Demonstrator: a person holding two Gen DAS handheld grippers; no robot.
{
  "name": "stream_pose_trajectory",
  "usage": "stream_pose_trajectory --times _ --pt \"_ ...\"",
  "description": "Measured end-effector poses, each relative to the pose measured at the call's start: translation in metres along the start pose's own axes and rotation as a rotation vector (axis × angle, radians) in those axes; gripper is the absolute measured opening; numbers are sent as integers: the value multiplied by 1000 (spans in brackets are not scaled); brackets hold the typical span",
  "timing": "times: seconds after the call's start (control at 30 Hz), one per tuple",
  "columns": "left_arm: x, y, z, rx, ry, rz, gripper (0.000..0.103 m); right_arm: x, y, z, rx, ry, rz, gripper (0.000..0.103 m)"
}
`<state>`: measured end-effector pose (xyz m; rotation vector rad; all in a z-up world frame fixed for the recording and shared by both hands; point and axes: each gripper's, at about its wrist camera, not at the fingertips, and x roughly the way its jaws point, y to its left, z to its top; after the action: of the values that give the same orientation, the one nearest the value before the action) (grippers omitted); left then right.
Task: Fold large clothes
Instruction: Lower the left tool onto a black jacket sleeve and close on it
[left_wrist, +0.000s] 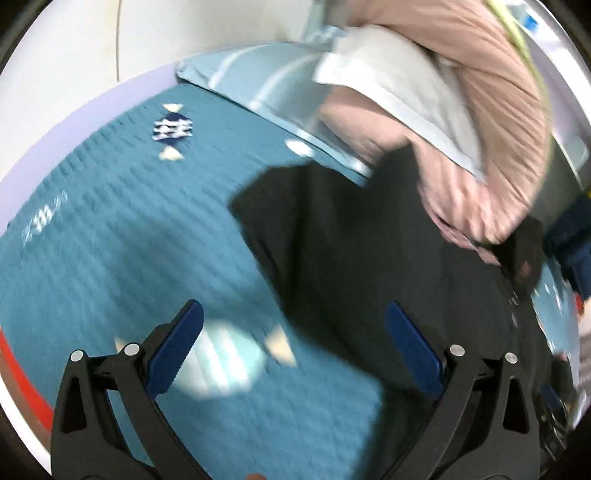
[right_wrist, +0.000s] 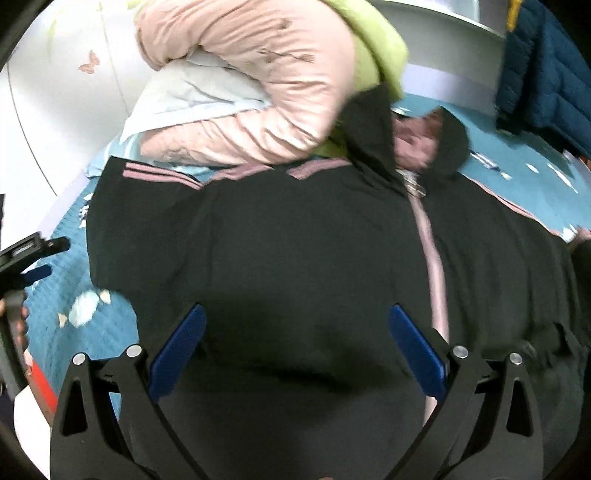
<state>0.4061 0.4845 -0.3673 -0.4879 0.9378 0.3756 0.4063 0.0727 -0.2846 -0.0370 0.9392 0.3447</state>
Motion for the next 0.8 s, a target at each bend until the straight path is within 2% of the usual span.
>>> stream_pose_trajectory --times 0.03,0.13,0.2,0.3,0.37,0.53,0.6,0.67,0.7,0.73,0.77,0.8 --pt "12 6 10 -21 5 -7 99 8 3 5 -3 -8 15 96" --pt "51 33 39 -165 44 -109 98 30 14 17 6 -16 73 96" --pt "69 40 49 -217 66 -117 98 41 21 23 19 -15 107 94" --pt "93 50 56 -253 86 -105 98 55 32 25 3 -4 110 94" --pt "108 56 55 -294 104 -125 98 62 36 24 -6 5 117 94" --pt "115 48 56 -288 71 -63 99 74 45 25 -20 3 130 94" --pt "119 33 57 -205 96 12 98 79 47 26 -9 -1 139 94" --pt "119 26 59 -192 96 25 97 82 48 28 7 2 147 94" --pt "114 25 58 -226 81 -48 90 83 49 29 14 -1 154 94" --pt "112 22 57 -248 85 -121 72 84 50 30 16 -3 156 94" --pt "113 18 56 -243 100 -131 72 86 52 32 18 -5 155 94" --pt "116 12 56 -206 112 -106 72 86 53 33 18 -7 160 94"
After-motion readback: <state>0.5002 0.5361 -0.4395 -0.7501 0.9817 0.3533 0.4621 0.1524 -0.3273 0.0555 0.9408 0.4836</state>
